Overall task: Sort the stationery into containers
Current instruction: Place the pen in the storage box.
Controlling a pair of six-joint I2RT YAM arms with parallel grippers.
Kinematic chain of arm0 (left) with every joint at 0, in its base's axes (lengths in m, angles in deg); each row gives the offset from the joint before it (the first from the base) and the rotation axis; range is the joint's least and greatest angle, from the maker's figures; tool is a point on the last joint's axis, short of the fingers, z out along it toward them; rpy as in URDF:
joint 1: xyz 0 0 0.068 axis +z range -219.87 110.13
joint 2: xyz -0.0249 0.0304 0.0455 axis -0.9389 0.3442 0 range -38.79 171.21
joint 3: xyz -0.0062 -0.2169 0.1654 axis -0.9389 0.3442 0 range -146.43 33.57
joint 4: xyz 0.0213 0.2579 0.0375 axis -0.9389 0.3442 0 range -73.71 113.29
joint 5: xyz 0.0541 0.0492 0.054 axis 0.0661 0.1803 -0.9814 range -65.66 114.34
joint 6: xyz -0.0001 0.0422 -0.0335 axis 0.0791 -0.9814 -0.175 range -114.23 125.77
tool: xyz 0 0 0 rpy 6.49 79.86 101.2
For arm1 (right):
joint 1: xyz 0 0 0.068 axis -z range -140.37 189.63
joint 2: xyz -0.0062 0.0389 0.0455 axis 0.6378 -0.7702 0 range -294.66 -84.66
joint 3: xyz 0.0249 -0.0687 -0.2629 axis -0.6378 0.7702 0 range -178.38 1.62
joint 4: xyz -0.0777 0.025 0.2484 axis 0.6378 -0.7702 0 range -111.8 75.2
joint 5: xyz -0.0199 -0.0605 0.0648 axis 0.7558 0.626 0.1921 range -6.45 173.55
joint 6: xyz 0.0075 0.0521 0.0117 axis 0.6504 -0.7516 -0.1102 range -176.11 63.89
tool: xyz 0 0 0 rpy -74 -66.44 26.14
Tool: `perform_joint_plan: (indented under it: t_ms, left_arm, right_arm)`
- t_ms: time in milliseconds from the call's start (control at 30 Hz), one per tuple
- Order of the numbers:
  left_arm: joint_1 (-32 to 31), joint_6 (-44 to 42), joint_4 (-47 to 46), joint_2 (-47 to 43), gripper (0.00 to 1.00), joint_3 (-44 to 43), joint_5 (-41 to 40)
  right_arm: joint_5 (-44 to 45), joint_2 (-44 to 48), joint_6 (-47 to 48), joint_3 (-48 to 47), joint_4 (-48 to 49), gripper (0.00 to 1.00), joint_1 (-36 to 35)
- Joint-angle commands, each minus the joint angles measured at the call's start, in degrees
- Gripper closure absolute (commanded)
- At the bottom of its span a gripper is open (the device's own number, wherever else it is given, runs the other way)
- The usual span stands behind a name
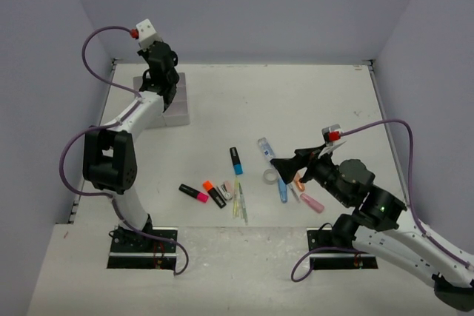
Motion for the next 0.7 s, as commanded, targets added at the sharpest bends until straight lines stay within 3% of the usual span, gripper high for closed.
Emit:
perform_joint_plan:
  t_ms: [0,367,400,533,667]
  left_arm:
    - [1.08,-1.44,-8.44,3.04,1.00,1.26,0.72]
    - [1.88,3.26,-10.24,8.11,0.99,5.42,2.42]
    - [1.88,3.49,-10.13,8.20,0.93,5.53,2.51]
    - [1.79,4.13,-8.55,7.37,0.42,5.33,2.20]
    - [1.18,6.65,-4.77,2.91,0.20,4.22,2.28]
  right_arm:
    - [-0.83,0.62,0.23,1.14,2.41,0.01,-0.06]
    - [-0.67,0.00,0.04,1.91,3.52,0.01,-0.05]
    - [-0.73,-0.04,0.02,1.93,3.55,0.01,-0.07]
    - [-1.14,-1.10,-0.16,2.05,3.58,0.01,-0.05]
    - [-1.32,-3.83,-0.22,1.73,2.83,0.04,-0.05]
